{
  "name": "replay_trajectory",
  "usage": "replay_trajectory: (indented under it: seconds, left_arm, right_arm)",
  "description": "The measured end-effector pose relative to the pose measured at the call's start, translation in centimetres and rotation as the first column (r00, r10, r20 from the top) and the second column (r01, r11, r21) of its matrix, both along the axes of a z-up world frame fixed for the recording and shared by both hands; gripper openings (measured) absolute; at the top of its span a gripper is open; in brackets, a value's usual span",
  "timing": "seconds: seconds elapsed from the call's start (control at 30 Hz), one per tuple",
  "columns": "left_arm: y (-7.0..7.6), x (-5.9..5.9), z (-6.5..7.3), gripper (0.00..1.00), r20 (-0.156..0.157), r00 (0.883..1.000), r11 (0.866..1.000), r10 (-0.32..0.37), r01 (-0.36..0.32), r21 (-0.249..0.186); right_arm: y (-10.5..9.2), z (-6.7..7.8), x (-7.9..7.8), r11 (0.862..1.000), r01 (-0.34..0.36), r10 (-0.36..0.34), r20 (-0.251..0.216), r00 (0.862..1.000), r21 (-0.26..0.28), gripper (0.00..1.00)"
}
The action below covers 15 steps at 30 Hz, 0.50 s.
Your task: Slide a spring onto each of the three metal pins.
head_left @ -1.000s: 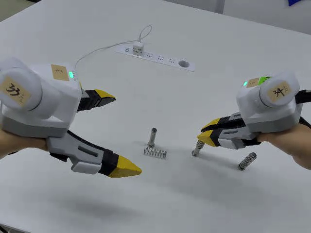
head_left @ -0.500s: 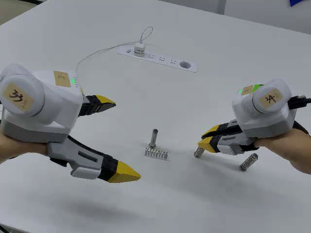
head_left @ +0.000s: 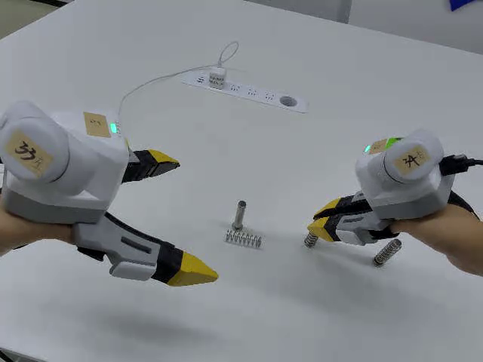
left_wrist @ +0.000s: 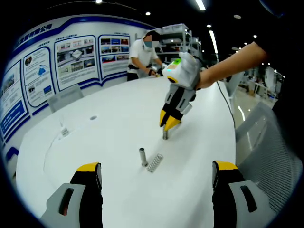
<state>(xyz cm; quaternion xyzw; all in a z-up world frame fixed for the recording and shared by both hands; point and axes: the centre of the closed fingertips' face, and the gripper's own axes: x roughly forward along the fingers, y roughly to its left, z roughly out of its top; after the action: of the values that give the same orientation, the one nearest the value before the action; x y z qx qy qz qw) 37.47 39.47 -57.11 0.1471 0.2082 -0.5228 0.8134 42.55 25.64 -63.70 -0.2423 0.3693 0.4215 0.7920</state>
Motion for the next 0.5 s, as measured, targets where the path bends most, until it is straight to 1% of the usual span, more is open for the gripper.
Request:
replay_trajectory:
  seconds: [0.13,0.37,0.5]
  left_arm:
    - [0.04,0.05,0.22,0.99,0.004,1.000,1.000,0.004,-0.004,-0.006]
    - [0.23,-0.07,0.29,0.99,0.003,1.000,1.000,0.006,-0.006,-0.005]
    - [0.33,-0.10,0.40,0.99,0.007,1.000,1.000,0.008,-0.008,-0.002]
  right_arm:
    - [-0.13,-0.05,0.11,1.000,0.009,-0.009,-0.005,1.000,0.000,0.11]
    - [-0.15,-0.14,0.10,1.000,-0.008,0.008,0.005,1.000,-0.016,0.11]
    - [-0.13,-0.15,0.17,0.999,-0.022,0.022,0.019,1.000,-0.030,0.12]
